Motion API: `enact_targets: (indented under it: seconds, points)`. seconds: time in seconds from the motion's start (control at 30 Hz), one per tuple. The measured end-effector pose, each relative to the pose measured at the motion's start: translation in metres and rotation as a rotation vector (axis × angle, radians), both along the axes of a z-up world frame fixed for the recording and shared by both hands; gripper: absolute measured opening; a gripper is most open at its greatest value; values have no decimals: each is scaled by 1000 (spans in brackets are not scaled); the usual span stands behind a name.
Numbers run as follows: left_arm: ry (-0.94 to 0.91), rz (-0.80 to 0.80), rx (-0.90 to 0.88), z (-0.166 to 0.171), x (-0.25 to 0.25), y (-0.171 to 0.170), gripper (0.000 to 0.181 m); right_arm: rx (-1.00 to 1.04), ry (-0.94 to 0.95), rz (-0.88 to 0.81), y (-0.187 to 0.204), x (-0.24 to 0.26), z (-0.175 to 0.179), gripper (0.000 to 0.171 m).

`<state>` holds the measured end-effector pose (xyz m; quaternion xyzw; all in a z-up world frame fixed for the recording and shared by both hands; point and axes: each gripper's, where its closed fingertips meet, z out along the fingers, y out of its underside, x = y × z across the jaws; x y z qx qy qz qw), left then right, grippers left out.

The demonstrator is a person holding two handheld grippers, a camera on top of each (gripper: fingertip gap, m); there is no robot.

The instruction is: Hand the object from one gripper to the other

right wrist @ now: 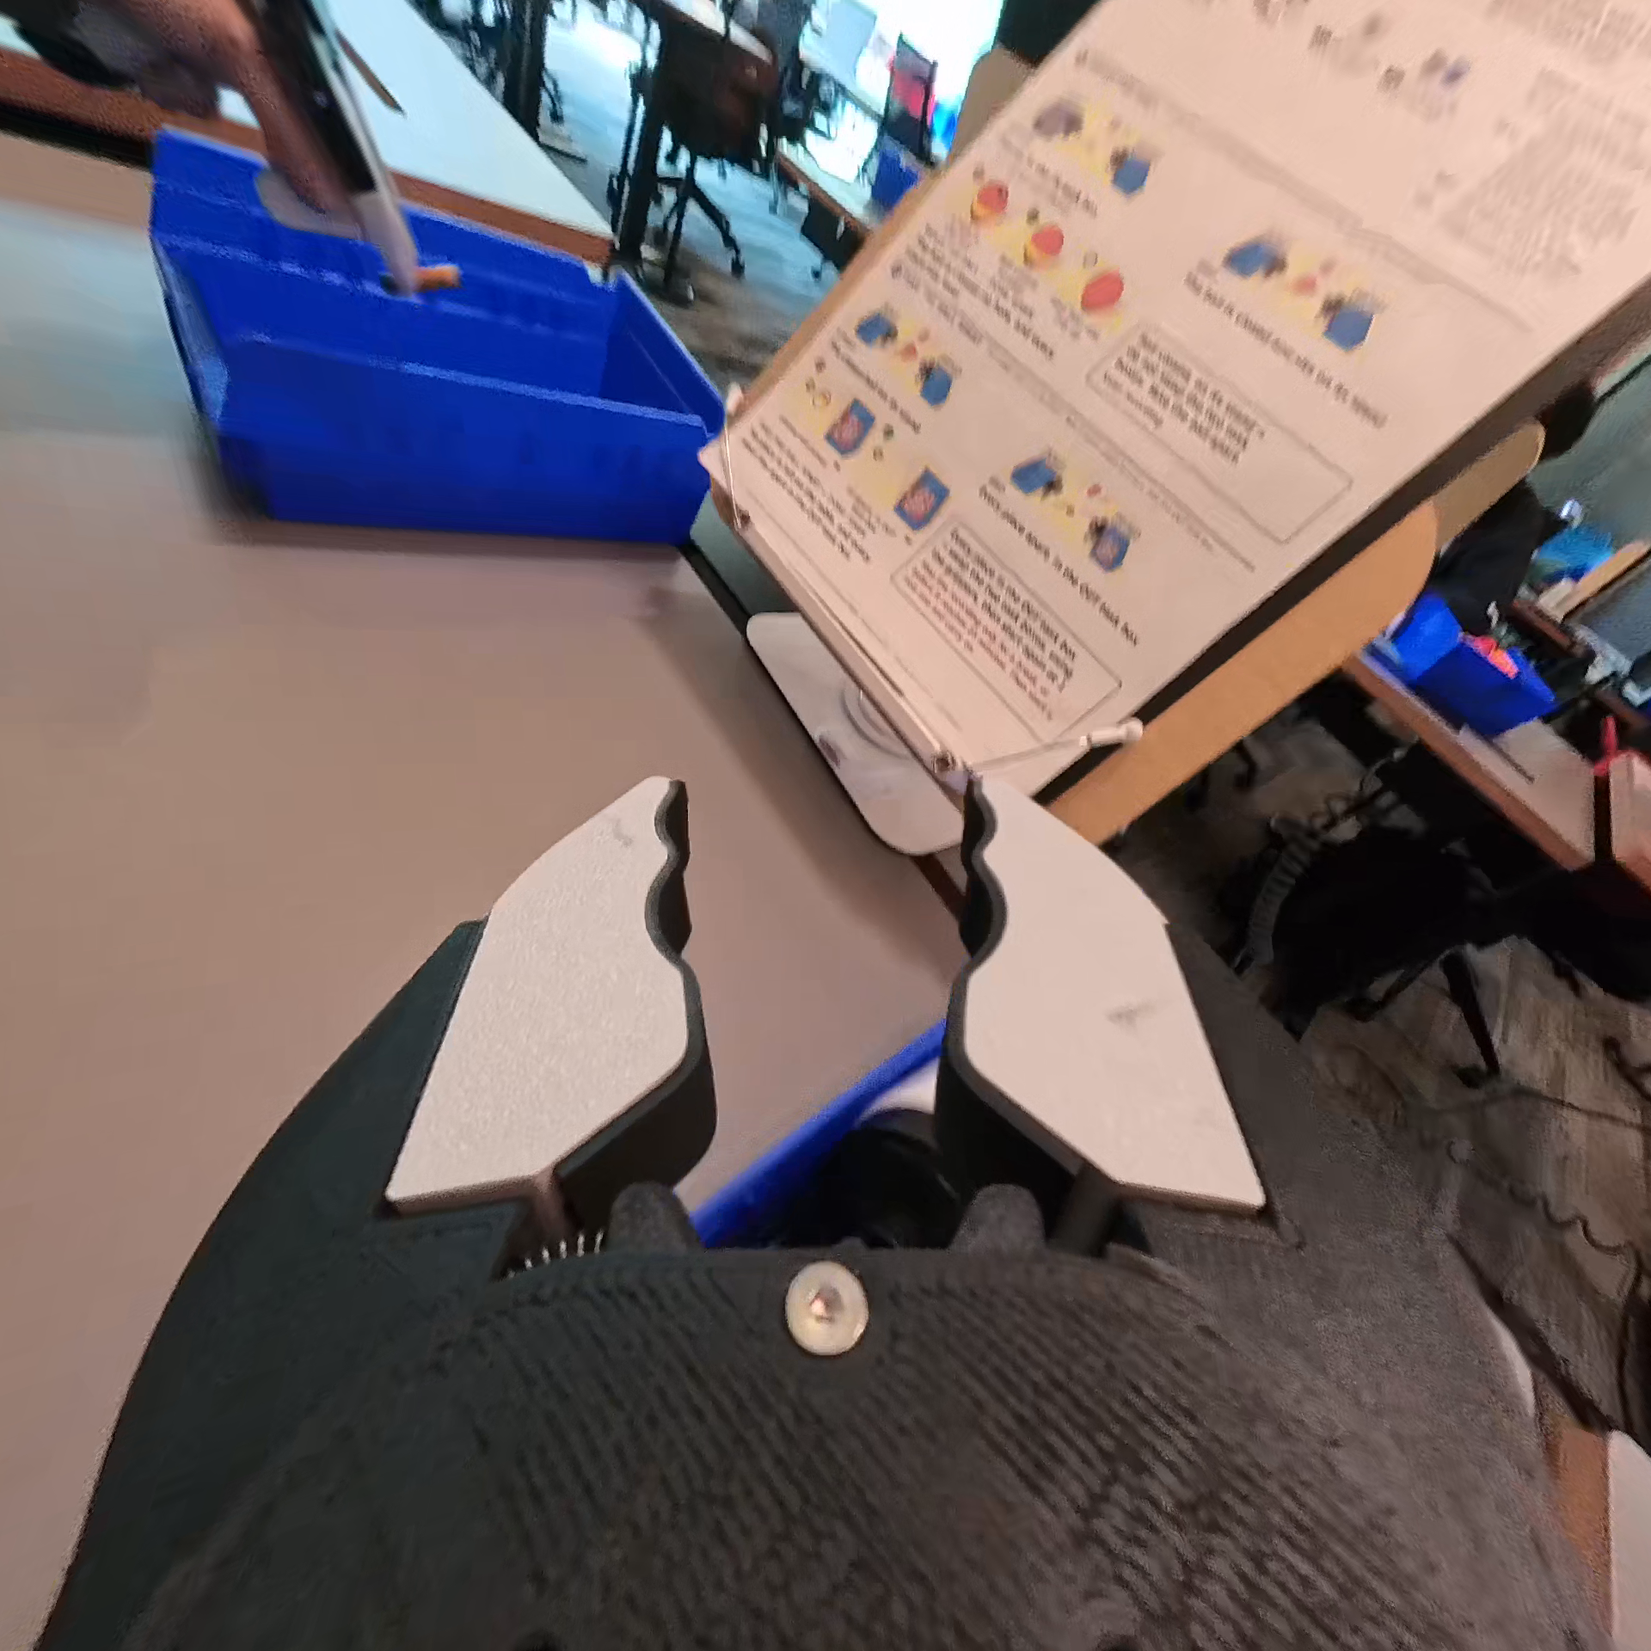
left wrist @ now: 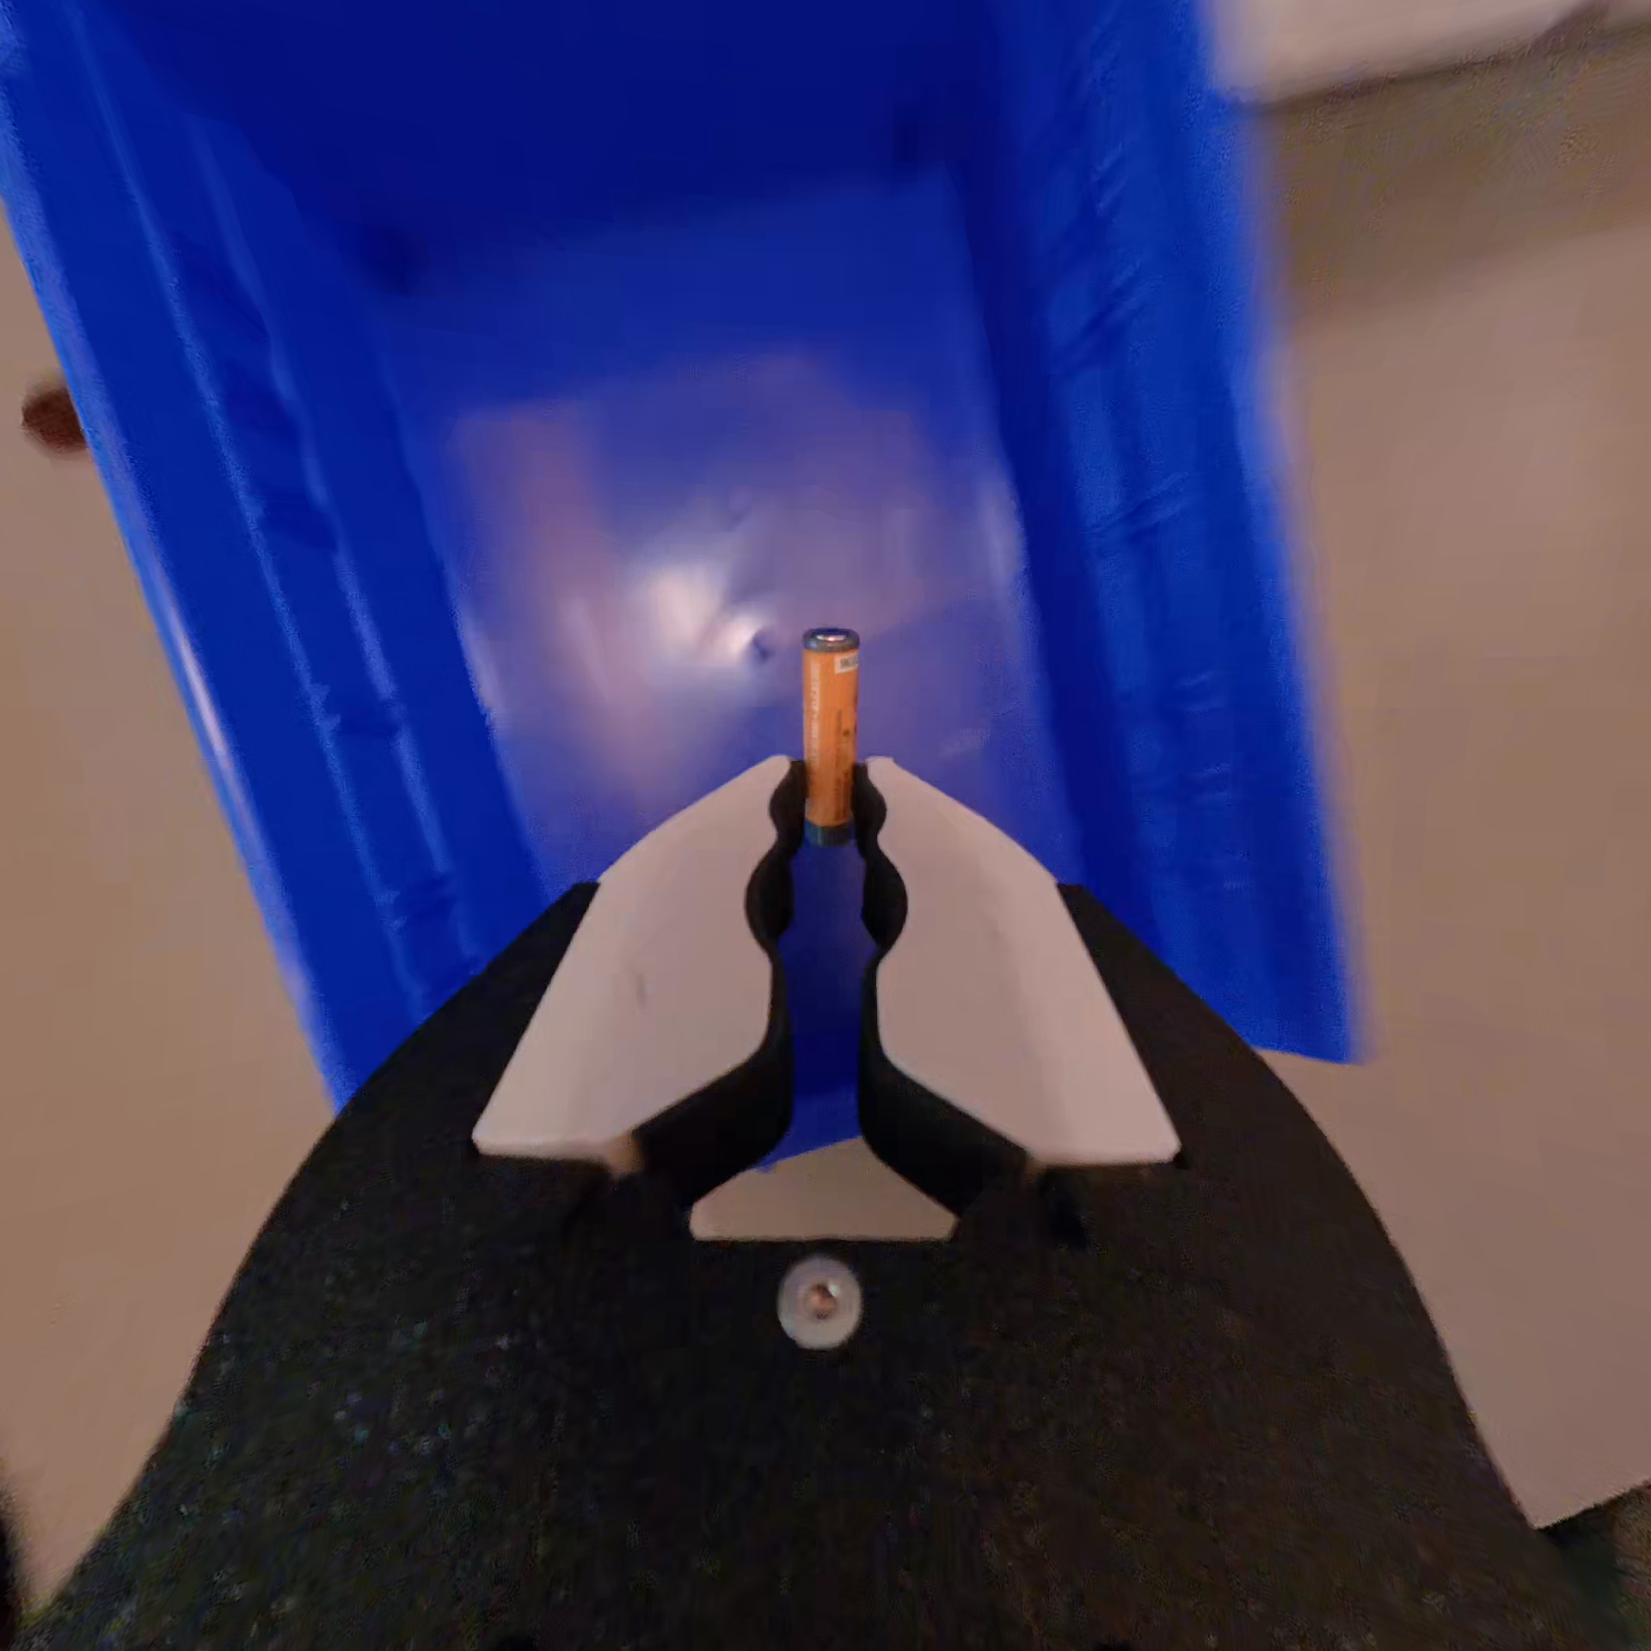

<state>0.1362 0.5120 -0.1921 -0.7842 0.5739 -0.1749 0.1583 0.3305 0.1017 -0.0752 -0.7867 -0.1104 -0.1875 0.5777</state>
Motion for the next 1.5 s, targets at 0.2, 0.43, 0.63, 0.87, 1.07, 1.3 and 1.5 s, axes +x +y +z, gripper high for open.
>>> enact_targets:
  seconds: [0.2,0.43,0.63,0.87,1.07,1.3,1.5]
  points:
    - [-541,-222,-410,125,59,-136,10,225,-228,105,25,-36,37,72]
    - [-640,-641,-676,148,80,-310,10,365,-518,247,35,-88,54,79]
    - [-666,-852,-823,146,91,-397,10,357,-530,348,24,-98,51,82]
    - [-720,-949,-903,153,107,-433,10,326,-471,379,8,-90,48,67]
    - [-761,-944,-921,151,110,-426,10,311,-441,369,4,-79,43,59]
    - [-738,-948,-934,145,111,-422,10,269,-485,358,12,-78,34,47]
    - [-737,-906,-890,137,119,-416,10,141,-512,284,18,-68,25,46]
